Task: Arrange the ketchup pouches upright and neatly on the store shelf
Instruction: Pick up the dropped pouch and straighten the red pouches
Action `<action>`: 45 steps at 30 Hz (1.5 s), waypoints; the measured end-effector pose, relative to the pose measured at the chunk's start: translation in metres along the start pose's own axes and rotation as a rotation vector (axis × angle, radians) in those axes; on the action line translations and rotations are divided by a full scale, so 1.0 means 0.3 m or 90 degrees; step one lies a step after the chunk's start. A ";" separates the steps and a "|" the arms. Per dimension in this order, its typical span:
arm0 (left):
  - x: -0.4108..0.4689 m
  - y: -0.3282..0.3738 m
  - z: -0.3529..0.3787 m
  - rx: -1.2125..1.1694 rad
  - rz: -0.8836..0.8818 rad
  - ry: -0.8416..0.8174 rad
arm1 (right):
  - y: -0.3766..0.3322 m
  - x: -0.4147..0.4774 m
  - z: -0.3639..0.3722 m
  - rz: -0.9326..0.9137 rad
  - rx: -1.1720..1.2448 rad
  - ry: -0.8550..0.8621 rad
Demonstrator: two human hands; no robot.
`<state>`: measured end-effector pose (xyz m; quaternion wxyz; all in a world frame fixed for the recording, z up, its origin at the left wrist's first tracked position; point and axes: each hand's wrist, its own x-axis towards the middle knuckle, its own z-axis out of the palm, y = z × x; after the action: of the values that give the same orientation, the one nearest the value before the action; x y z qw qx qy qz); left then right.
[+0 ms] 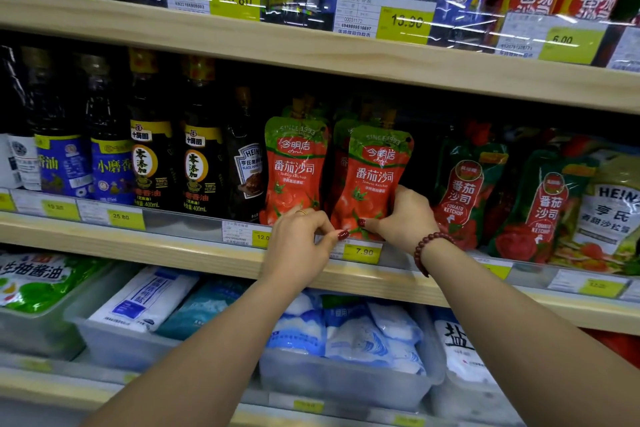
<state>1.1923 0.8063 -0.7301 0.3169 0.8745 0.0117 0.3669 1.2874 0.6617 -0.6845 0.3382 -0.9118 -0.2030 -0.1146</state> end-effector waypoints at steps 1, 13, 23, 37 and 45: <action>0.001 -0.001 0.001 0.002 -0.001 -0.001 | 0.001 0.002 0.003 -0.001 -0.001 -0.002; 0.006 -0.032 -0.031 -0.018 0.030 -0.006 | 0.017 -0.029 -0.012 -0.028 0.139 -0.042; 0.033 -0.106 -0.082 0.006 -0.152 0.166 | 0.003 -0.047 -0.020 -0.003 0.190 -0.054; 0.074 -0.150 -0.165 -0.143 -0.134 0.090 | -0.241 -0.152 0.117 -0.137 0.165 0.049; 0.101 -0.178 -0.180 -0.106 -0.084 0.011 | -0.287 -0.144 0.185 -0.079 0.236 -0.034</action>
<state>1.1906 0.8860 -0.7122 0.4122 0.8392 0.0416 0.3523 1.2144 0.7452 -0.6918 0.4872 -0.8221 -0.2858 -0.0714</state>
